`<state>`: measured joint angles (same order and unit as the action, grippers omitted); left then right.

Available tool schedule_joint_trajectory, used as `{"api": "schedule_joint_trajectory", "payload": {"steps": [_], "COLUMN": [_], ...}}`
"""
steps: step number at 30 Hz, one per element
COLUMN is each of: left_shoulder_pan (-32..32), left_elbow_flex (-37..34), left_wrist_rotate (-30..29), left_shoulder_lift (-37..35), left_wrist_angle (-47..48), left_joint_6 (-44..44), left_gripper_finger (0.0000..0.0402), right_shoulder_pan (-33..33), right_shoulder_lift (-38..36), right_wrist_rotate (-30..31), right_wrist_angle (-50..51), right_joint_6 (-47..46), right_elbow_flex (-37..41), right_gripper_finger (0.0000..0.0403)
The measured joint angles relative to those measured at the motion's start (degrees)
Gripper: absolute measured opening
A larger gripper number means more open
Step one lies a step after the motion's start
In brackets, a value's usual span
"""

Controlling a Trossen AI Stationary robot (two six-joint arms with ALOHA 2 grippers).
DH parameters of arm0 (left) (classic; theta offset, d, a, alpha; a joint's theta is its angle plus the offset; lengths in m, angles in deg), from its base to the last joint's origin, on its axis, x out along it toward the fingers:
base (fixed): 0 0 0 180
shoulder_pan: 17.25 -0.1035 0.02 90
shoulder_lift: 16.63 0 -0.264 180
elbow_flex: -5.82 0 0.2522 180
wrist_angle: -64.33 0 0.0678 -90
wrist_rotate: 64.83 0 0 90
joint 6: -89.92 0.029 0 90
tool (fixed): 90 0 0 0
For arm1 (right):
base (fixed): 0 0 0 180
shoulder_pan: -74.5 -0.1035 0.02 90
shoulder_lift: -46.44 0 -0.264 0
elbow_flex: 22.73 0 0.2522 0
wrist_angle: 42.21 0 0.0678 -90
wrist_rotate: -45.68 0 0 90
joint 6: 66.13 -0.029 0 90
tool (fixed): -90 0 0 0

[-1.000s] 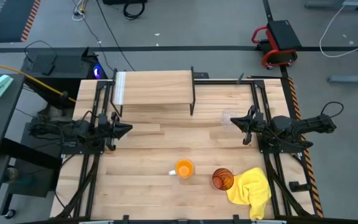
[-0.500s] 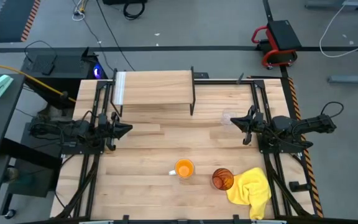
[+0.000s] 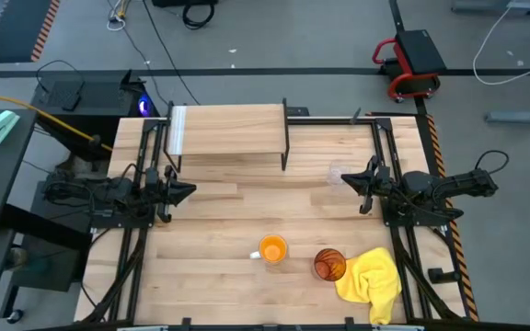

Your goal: Stack small to large cups/mugs on shelf

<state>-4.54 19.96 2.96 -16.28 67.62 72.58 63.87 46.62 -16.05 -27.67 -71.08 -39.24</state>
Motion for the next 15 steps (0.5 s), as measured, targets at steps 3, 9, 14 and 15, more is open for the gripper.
{"api": "schedule_joint_trajectory", "payload": {"steps": [3, 9, 14, 15], "left_shoulder_pan": [0.0, 0.0, 0.0, 0.0], "left_elbow_flex": [0.0, 0.0, 0.0, 0.0], "left_wrist_rotate": [0.0, 0.0, 0.0, 0.0], "left_shoulder_lift": [0.0, 0.0, 0.0, 0.0], "left_wrist_angle": [0.0, 0.0, 0.0, 0.0], "left_joint_6": [0.0, 0.0, 0.0, 0.0], "left_gripper_finger": [0.003, 0.0036, 0.004, 0.004], "right_shoulder_pan": [0.0, 0.0, 0.0, 0.0], "right_shoulder_lift": [0.0, 0.0, 0.0, 0.0], "right_wrist_rotate": [0.0, 0.0, 0.0, 0.0], "right_wrist_angle": [0.0, 0.0, 0.0, 0.0], "right_joint_6": [0.0, 0.0, 0.0, 0.0], "right_elbow_flex": [0.0, 0.0, 0.0, 0.0], "right_gripper_finger": [0.0018, 0.0018, 0.0018, 0.0018]}}
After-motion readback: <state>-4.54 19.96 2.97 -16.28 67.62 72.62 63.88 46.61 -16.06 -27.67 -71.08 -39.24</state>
